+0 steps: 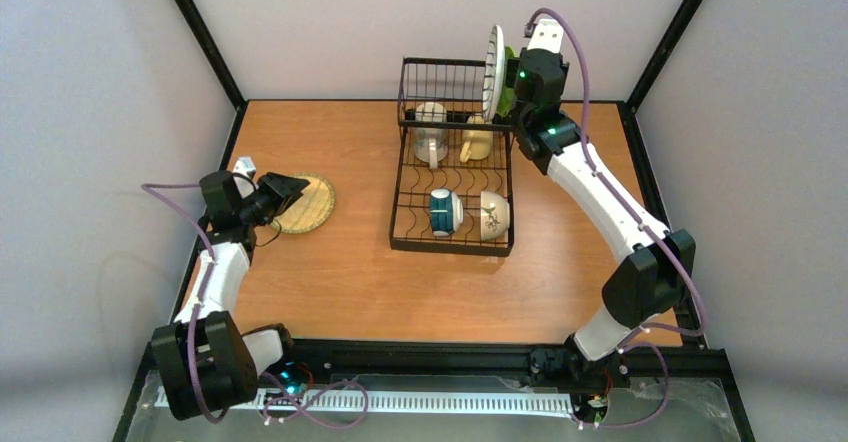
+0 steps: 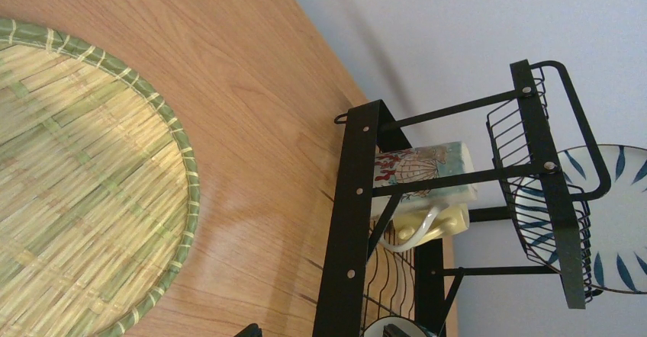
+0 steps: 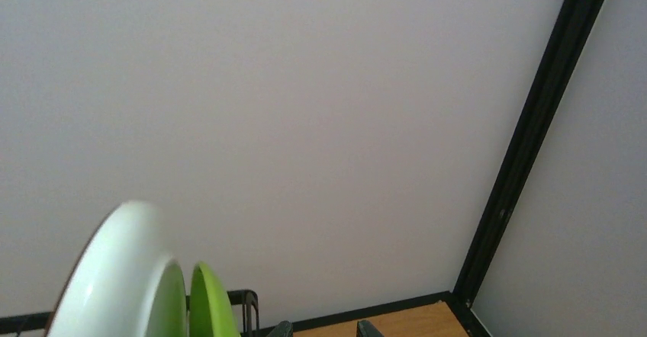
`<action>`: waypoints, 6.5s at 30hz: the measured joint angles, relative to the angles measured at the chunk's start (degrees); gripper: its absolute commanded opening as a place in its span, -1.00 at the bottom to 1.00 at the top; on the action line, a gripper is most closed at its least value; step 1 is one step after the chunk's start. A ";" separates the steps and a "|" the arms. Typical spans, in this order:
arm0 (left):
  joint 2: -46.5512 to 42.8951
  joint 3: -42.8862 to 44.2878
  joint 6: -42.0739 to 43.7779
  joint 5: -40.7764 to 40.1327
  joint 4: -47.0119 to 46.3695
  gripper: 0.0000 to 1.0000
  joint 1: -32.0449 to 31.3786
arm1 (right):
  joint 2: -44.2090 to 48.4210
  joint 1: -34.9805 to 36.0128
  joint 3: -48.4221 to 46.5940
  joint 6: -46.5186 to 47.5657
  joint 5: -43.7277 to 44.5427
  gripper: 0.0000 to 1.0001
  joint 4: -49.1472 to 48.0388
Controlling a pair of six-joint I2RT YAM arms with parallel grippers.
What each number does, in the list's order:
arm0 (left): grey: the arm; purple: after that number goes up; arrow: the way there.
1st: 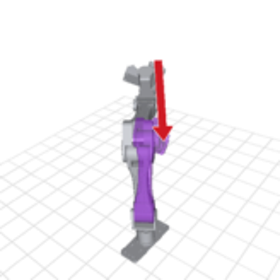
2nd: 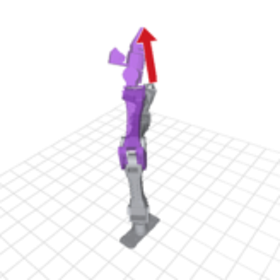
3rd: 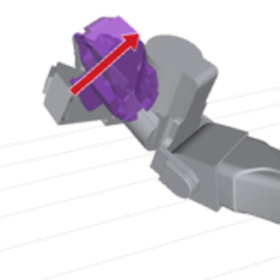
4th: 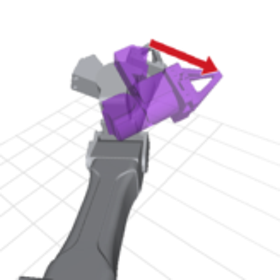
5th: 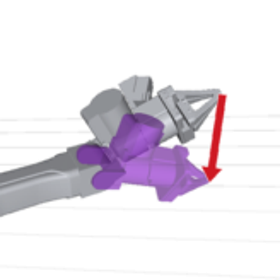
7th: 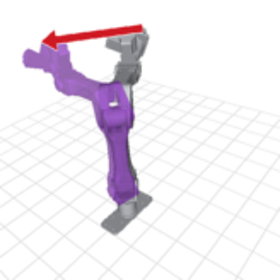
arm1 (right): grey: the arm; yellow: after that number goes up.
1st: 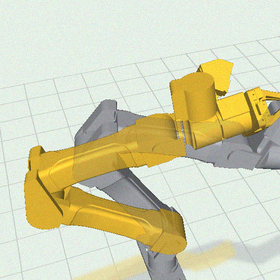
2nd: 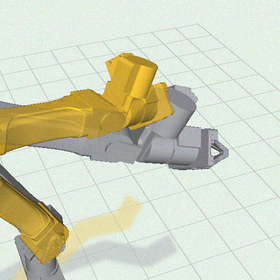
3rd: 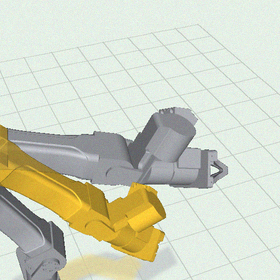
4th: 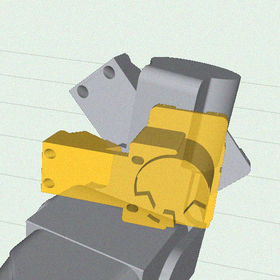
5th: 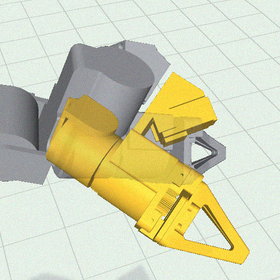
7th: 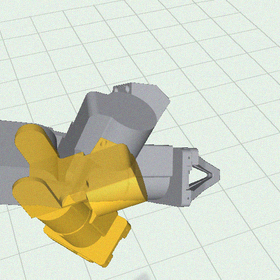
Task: Load the mixed dishes into the dish rack
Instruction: Insert the plate into the dish rack, then adjust the plate in the dish rack.
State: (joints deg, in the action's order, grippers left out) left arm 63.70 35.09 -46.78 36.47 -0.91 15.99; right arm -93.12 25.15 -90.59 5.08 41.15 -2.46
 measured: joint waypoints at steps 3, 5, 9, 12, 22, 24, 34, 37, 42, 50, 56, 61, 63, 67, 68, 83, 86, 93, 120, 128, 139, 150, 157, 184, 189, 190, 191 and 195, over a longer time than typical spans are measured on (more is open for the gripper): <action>0.00 0.00 -0.02 0.00 0.00 0.79 0.00 | 1.29 0.00 -0.26 0.02 0.02 -0.06 -0.35; 0.00 0.00 -0.02 0.00 0.00 0.79 0.02 | 1.64 0.00 -1.03 0.04 0.02 -0.06 -0.55; 0.00 0.00 0.00 0.00 0.02 0.79 0.02 | 1.70 0.00 -1.75 0.11 0.04 -0.08 -0.96; 0.00 0.00 0.00 0.00 0.07 0.79 0.02 | 1.70 -0.04 -1.75 0.52 0.28 -0.13 -1.05; 0.00 0.00 0.07 0.00 0.07 0.79 0.02 | 0.22 -5.03 -1.77 0.00 0.22 -0.38 -1.64; 0.00 0.00 0.07 0.00 0.07 0.79 0.00 | -0.74 -6.05 -1.86 -0.44 0.00 -0.40 -1.42; 0.11 0.00 0.07 0.07 0.07 0.78 0.02 | -5.29 -7.52 -3.56 -3.39 -3.52 -0.45 2.47; 0.11 0.00 0.09 0.07 0.07 0.78 0.02 | -5.66 -7.52 -3.61 -4.74 -4.26 -0.44 4.02; 0.11 0.00 0.09 0.13 0.09 0.78 0.00 | -5.68 -7.52 -3.58 -6.47 -4.85 -0.44 4.63; 0.15 0.00 0.07 0.22 0.07 0.78 0.00 | -5.68 -7.52 -3.48 -8.41 -6.14 -0.43 6.80; 0.57 0.00 0.07 0.42 0.07 0.79 0.00 | -5.68 -7.52 -2.67 -10.14 -7.61 -0.43 7.93; 0.57 0.00 0.07 0.44 0.07 0.78 0.00 | -5.70 -7.52 -2.29 -11.61 -9.05 -0.43 8.94; 0.59 0.00 0.07 0.46 0.07 0.78 0.00 | -5.73 -7.52 -2.21 -12.00 -9.55 -0.43 9.29; 0.61 0.00 0.04 0.48 0.04 0.78 0.00 | -5.73 -7.50 -2.21 -12.52 -10.58 -0.43 9.55; 0.61 0.00 0.04 0.48 0.04 0.78 0.00 | -5.73 -7.50 -2.21 -12.70 -10.75 -0.43 9.55; 0.63 0.00 0.04 0.66 0.04 0.79 0.02 | -6.14 -7.06 -2.21 -13.44 -12.41 -0.44 9.57; 0.63 0.00 0.04 0.66 0.04 0.79 0.00 | -6.27 -6.84 -2.21 -13.38 -12.22 -0.44 9.57; 0.63 0.00 0.07 0.68 0.04 0.79 0.00 | -6.25 -6.73 -2.49 -12.70 -11.23 -0.43 9.55; 0.68 0.02 0.20 1.77 0.07 0.79 0.00 | -5.11 -6.73 -10.73 -12.85 -20.81 -0.45 23.43; 0.70 0.02 0.59 2.25 0.09 0.79 0.00 | -4.94 -6.73 -10.73 -13.11 -23.30 -0.35 24.09; 0.70 0.00 0.57 2.43 0.09 0.79 0.00 | -2.14 -6.73 -10.71 -13.35 -25.77 -0.17 24.39; 1.07 0.02 0.59 2.58 0.07 0.79 0.02 | -2.51 -6.73 -10.75 -13.51 -28.00 -0.16 25.49; 1.49 0.02 0.59 2.58 0.07 0.79 0.00 | -4.61 -6.73 -11.74 -13.49 -28.33 -0.15 26.27; 3.78 0.02 0.57 2.84 -0.79 0.79 0.00 | -10.14 -6.38 -14.14 -10.71 -23.02 -0.94 26.71; 3.80 0.02 0.57 2.86 -0.79 0.79 0.00 | -10.19 -6.14 -14.14 -10.29 -22.29 -0.96 26.69; 3.80 0.02 0.57 2.86 -0.79 0.79 0.02 | -10.19 -6.14 -14.14 -10.29 -22.29 -0.96 26.69; 3.80 0.02 0.57 2.86 -0.79 0.79 0.00 | -10.19 -6.12 -14.14 -10.29 -22.27 -0.96 26.69; 3.85 0.00 0.55 2.97 -0.83 0.79 0.00 | -10.19 -5.81 -14.14 -10.23 -21.55 -0.96 26.64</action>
State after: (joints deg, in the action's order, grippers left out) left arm 67.55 35.09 -46.24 39.44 -1.74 15.99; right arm -103.31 19.33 -104.73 -5.15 19.59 24.18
